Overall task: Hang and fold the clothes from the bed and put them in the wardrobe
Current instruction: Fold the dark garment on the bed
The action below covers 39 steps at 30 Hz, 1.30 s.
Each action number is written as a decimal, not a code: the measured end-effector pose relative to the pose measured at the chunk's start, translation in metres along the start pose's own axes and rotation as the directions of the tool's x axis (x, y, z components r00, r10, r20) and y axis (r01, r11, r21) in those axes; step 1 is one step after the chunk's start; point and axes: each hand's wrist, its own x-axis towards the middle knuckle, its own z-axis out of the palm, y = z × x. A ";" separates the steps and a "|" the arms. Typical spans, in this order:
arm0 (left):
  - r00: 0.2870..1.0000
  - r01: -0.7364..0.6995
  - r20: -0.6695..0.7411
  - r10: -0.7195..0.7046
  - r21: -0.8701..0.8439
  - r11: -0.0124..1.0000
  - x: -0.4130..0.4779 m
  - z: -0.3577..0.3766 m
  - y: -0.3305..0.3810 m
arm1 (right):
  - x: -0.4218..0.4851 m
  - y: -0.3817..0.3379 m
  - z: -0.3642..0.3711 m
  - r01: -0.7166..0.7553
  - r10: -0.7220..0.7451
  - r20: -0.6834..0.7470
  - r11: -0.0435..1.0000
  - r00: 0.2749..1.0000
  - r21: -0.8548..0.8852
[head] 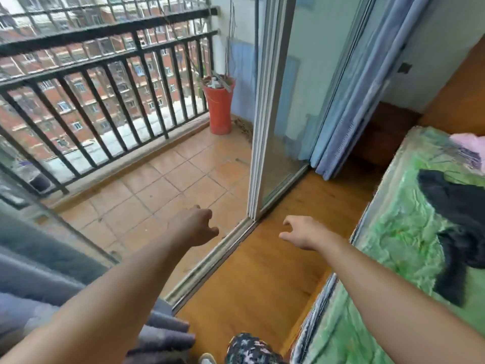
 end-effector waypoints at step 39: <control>0.170 -0.971 0.577 0.799 0.235 0.037 0.449 -0.006 0.850 | 0.072 0.592 -0.113 -0.708 0.894 0.221 0.137 0.389 0.692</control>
